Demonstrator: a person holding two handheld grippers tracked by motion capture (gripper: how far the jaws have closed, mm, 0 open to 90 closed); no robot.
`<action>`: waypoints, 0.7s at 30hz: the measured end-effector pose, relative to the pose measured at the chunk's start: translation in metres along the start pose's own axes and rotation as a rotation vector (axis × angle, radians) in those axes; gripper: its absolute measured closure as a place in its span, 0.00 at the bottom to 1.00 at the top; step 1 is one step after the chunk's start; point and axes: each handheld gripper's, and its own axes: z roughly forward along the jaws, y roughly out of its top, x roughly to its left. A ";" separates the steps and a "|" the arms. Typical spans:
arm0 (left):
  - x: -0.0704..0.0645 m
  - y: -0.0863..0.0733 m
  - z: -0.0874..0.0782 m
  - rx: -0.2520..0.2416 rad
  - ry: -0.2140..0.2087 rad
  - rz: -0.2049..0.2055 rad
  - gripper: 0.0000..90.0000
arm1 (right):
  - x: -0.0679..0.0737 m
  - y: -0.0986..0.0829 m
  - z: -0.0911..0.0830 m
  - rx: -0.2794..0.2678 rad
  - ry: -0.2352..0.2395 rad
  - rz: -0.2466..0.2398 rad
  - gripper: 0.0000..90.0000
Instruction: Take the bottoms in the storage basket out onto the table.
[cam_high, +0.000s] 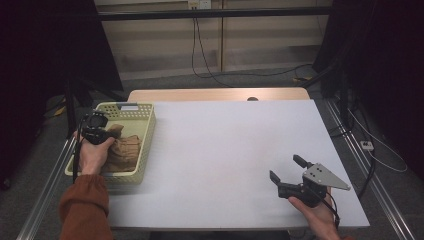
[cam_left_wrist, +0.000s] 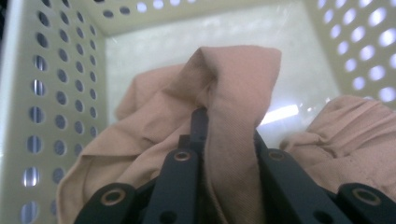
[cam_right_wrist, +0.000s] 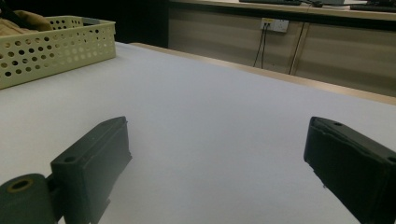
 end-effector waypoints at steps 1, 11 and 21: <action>0.000 -0.001 -0.003 -0.015 -0.002 -0.001 0.92 | 0.000 0.000 0.000 0.001 -0.001 0.002 0.07; 0.004 -0.010 -0.019 -0.163 -0.060 -0.002 0.92 | 0.000 0.000 0.000 0.000 -0.003 0.001 0.07; 0.006 -0.014 -0.037 -0.281 -0.066 -0.027 0.92 | 0.001 0.000 -0.002 -0.002 0.004 0.001 0.07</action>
